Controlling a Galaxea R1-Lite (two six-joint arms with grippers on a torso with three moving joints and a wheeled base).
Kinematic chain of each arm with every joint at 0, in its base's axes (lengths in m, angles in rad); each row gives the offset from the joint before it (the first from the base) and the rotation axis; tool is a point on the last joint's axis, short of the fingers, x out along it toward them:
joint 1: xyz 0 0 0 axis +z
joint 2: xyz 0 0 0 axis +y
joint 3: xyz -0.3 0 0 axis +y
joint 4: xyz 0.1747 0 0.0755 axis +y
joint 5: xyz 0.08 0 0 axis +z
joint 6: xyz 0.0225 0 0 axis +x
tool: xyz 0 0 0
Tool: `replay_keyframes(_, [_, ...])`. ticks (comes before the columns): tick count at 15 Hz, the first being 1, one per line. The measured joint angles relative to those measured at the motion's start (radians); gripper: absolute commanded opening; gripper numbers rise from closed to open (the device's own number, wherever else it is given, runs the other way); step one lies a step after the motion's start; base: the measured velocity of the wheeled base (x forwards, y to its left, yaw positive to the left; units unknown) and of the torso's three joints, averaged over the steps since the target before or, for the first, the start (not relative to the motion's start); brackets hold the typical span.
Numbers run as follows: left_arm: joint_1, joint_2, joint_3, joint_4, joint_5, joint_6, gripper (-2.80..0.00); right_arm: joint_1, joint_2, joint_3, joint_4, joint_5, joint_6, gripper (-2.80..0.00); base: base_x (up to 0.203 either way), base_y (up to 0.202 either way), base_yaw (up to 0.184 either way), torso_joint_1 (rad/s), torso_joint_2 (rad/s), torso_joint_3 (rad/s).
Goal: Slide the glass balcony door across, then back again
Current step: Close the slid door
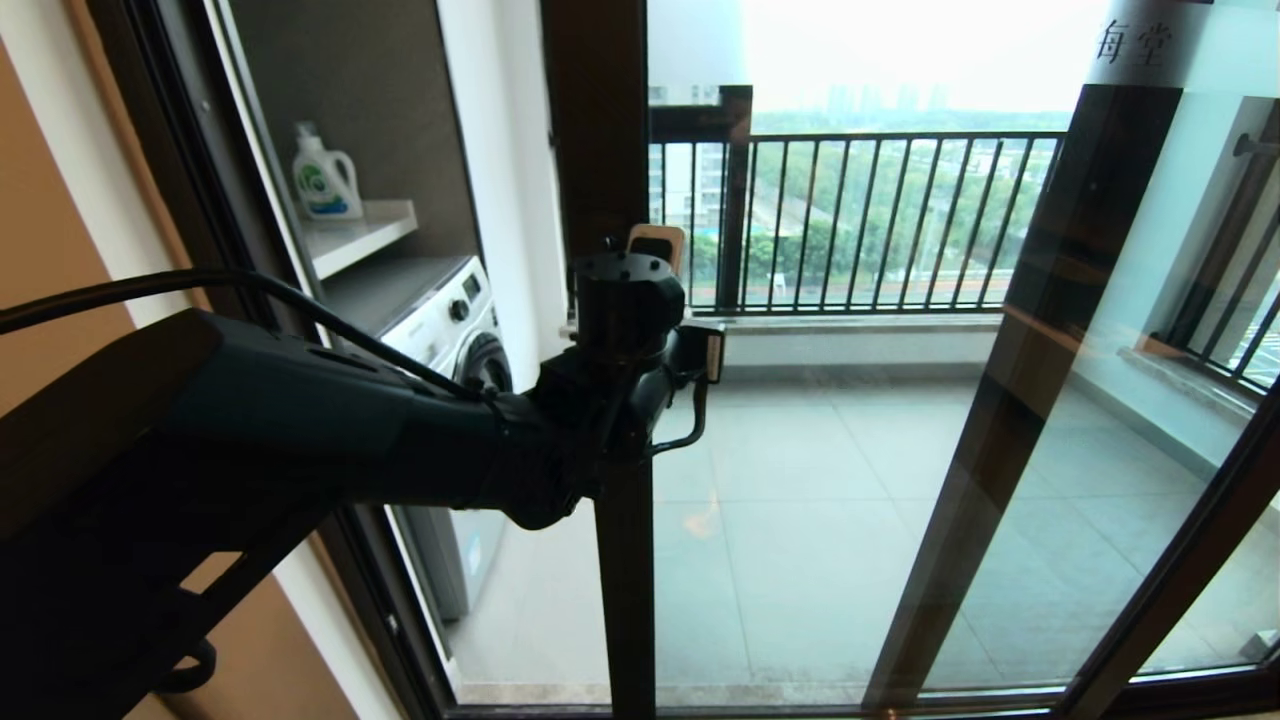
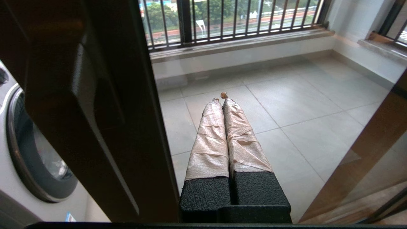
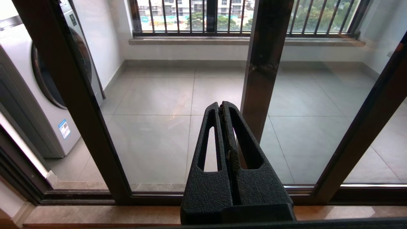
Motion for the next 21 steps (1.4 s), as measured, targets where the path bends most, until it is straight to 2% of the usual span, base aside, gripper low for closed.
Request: replay_keyframes(21, [0.139,-0.068,0.077,-0.002,0.014,0.07,-2.8,0.0,0.0,0.0,0.0,0.0,0.0,-2.8,0.0,0.0,0.0,0.0,0.0,0.0])
